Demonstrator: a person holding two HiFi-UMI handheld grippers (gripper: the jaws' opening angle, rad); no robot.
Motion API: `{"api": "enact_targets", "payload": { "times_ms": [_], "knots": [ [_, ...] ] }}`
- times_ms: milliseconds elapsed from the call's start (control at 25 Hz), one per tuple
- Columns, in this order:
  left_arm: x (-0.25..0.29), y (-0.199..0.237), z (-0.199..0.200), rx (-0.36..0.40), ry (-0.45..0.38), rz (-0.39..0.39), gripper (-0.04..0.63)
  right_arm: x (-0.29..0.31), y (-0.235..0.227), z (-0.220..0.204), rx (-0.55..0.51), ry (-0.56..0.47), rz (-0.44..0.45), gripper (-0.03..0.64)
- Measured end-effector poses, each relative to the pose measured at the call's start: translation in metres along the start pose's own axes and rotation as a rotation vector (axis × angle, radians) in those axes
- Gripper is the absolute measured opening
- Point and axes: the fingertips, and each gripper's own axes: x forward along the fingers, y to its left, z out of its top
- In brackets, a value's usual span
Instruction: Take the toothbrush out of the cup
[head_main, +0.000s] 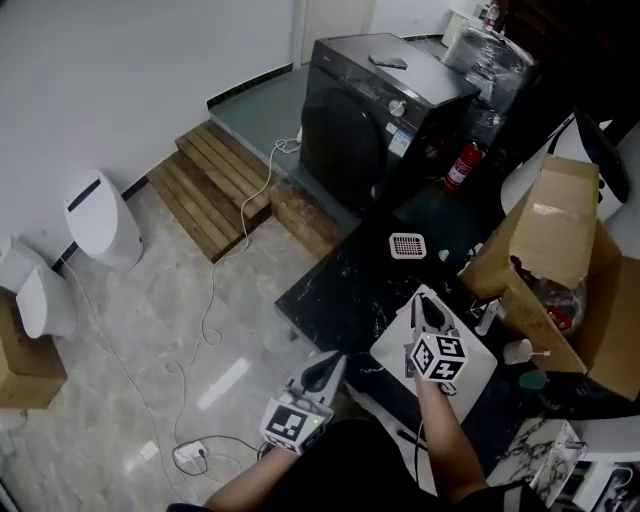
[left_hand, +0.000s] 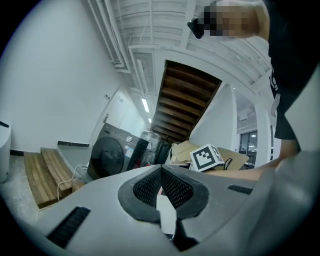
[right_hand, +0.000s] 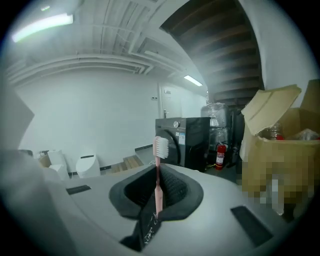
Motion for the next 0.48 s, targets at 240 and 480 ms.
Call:
{"api": "enact_targets", "payload": {
  "times_ms": [240,480],
  "knots": [
    [0.028,0.039,0.0,0.0,0.051,0.034,0.025,0.061,-0.01,-0.028,0.013,0.098,-0.029,0.031],
    [0.077,0.07,0.0,0.019,0.095,0.019,0.025,0.108,-0.014,-0.052,-0.032,0.154,0.0,0.031]
  ]
}}
